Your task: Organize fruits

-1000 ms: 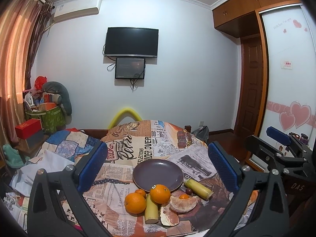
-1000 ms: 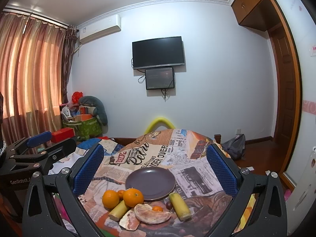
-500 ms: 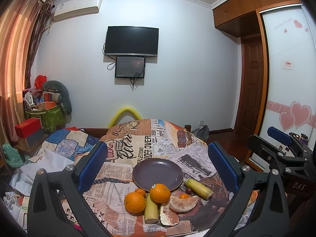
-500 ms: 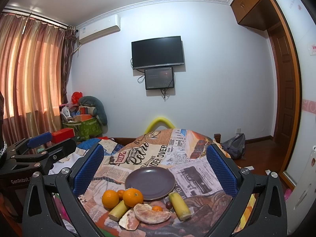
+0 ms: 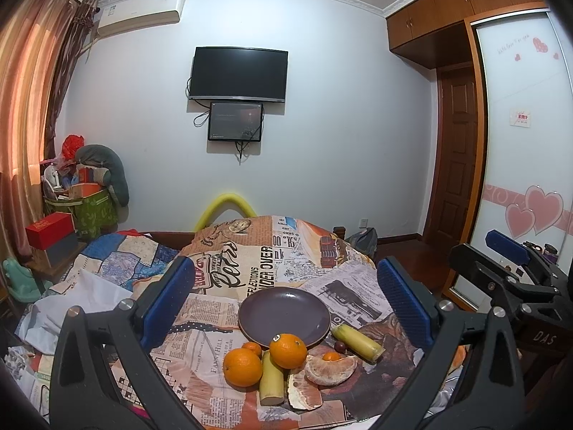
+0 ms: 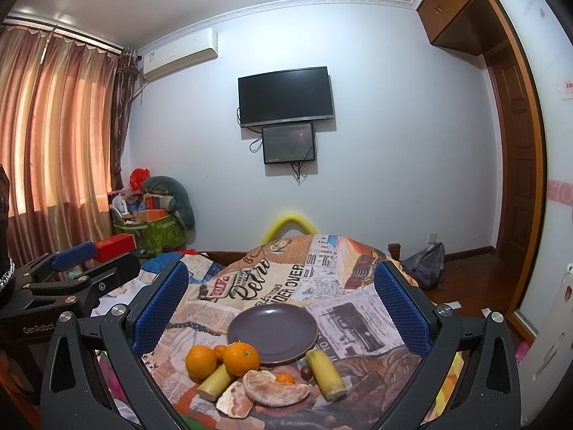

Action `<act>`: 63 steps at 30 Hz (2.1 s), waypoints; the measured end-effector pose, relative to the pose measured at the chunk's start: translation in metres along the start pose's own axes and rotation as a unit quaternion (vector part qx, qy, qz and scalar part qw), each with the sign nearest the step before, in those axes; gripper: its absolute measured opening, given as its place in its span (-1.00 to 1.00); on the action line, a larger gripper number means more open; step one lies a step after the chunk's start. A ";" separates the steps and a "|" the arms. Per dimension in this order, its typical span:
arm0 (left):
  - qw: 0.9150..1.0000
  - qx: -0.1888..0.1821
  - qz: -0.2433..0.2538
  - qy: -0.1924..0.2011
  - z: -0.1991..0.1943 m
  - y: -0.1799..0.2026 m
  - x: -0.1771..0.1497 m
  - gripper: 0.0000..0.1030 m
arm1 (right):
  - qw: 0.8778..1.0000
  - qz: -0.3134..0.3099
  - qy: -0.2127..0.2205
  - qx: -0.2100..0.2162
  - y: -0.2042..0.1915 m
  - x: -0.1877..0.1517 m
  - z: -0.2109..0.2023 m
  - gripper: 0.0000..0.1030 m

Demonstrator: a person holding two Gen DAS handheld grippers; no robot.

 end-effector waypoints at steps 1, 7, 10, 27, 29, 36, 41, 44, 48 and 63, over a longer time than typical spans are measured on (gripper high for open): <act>1.000 0.000 0.000 0.000 0.000 0.000 0.000 1.00 | 1.000 0.000 0.001 0.000 0.001 0.001 -0.001 1.00; 1.000 -0.001 0.002 0.000 -0.001 0.000 0.000 1.00 | 1.000 -0.001 0.002 0.001 0.001 0.001 -0.001 1.00; 1.000 -0.002 0.003 0.001 0.000 0.002 0.000 1.00 | 1.000 0.000 0.002 0.001 0.001 0.001 -0.001 1.00; 0.999 0.014 0.015 -0.045 0.044 -0.016 -0.016 1.00 | 0.999 -0.010 -0.037 -0.006 0.005 -0.018 0.029 1.00; 0.998 0.020 0.020 -0.062 0.056 -0.023 -0.024 1.00 | 0.998 -0.008 -0.058 -0.009 0.008 -0.029 0.042 1.00; 0.988 0.029 0.010 -0.151 0.107 -0.052 -0.064 1.00 | 0.991 0.011 -0.135 -0.008 0.019 -0.065 0.082 1.00; 0.979 0.027 -0.003 -0.201 0.136 -0.070 -0.092 1.00 | 0.978 0.033 -0.206 0.011 0.021 -0.093 0.114 1.00; 0.973 0.023 -0.008 -0.227 0.150 -0.077 -0.107 0.92 | 0.974 0.036 -0.223 0.020 0.019 -0.100 0.122 1.00; 0.966 0.017 -0.014 -0.259 0.164 -0.085 -0.121 0.74 | 0.965 0.038 -0.255 0.040 0.014 -0.113 0.140 1.00; 0.948 -0.010 -0.024 -0.319 0.187 -0.088 -0.154 0.71 | 0.934 0.059 -0.333 0.115 -0.002 -0.155 0.198 0.89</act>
Point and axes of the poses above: each gripper's, at about its wrist camera, not at the fingertips, and z roughly the way its jaws point, y to its right, x to its top, the point moved 2 cm from there along z, roughly the way its jaws point, and after that the axes turned 7 degrees about x, right-handed, at the moved point
